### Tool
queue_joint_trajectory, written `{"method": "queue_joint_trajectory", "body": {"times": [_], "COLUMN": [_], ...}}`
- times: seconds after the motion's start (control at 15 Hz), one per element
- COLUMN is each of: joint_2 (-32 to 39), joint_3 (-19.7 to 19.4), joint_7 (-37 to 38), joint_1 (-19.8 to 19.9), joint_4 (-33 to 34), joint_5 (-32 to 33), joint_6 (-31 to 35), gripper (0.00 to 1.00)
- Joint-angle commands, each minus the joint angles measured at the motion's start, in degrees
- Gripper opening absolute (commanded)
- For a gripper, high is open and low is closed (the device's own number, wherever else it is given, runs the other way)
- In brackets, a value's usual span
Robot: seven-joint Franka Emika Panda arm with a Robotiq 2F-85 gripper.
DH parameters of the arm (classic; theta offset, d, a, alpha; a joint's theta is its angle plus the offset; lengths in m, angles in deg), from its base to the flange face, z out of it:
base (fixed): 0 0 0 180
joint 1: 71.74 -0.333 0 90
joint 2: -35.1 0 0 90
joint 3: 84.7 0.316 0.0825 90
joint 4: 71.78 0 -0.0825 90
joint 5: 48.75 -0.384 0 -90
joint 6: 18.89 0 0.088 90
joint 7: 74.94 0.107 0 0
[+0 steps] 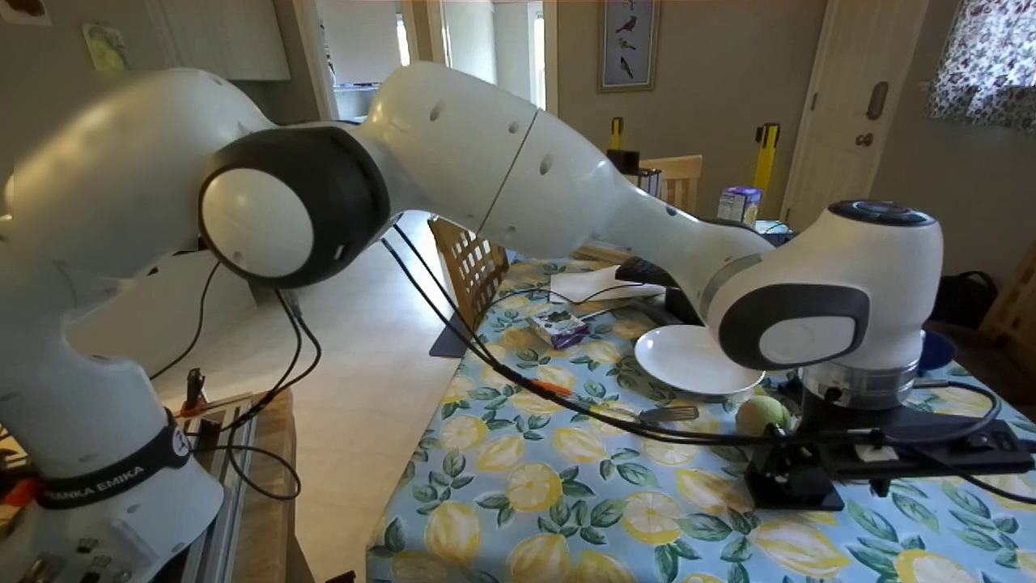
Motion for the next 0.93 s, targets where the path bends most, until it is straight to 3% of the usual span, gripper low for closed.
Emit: {"method": "queue_joint_trajectory", "body": {"times": [0.0,0.13,0.33,0.6,0.87], "joint_2": [-3.52,-4.84,-8.52,-13.79,-14.03], "joint_3": [4.33,5.72,3.41,3.64,4.68], "joint_7": [-11.86,-15.39,-10.42,-7.04,-5.42], "joint_1": [2.05,2.95,2.96,4.97,5.49], "joint_4": [-7.53,-9.54,-12.61,-16.72,-15.80], "joint_5": [-0.70,-0.99,-0.59,-2.46,-4.09], "joint_6": [5.93,5.18,1.25,-2.42,-7.29], "gripper": [1.00,1.00,1.00,1.00,1.00]}}
